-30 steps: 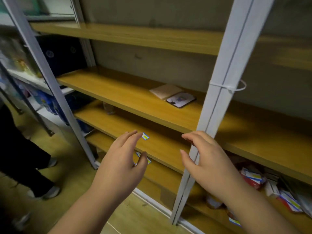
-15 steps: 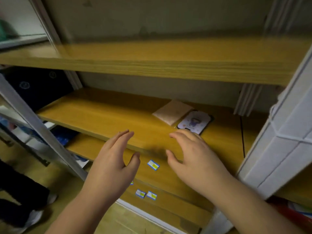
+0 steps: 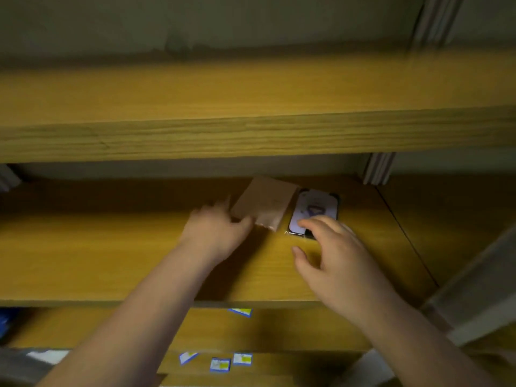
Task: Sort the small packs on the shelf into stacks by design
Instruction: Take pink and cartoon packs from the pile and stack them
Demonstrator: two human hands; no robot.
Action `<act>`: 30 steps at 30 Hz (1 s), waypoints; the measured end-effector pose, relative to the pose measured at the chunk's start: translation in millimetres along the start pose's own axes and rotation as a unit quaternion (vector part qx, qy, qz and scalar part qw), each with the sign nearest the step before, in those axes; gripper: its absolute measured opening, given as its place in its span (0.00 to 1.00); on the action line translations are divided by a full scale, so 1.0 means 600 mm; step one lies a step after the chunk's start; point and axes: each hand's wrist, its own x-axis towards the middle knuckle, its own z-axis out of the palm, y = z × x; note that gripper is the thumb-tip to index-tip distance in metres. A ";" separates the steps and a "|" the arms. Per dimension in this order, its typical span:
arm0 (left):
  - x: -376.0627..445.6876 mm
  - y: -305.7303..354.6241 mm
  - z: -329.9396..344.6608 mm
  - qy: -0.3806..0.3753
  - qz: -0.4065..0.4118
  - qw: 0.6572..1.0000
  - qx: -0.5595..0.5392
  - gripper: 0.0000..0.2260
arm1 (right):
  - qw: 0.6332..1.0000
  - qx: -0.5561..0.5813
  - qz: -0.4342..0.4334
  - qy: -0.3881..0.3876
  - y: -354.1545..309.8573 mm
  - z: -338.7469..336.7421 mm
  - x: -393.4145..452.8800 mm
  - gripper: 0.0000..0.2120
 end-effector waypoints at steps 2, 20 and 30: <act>0.045 0.009 0.015 -0.059 0.009 0.998 0.022 0.39 | 1.000 0.001 0.026 0.007 -0.008 0.005 -0.006 0.22; 0.160 -0.023 0.065 -0.114 0.094 0.977 -0.154 0.59 | 0.983 -0.044 0.178 0.007 -0.032 0.021 -0.047 0.24; 0.069 -0.096 0.023 0.013 0.121 0.982 -0.147 0.38 | 0.942 -0.172 0.283 -0.052 -0.008 0.048 0.026 0.40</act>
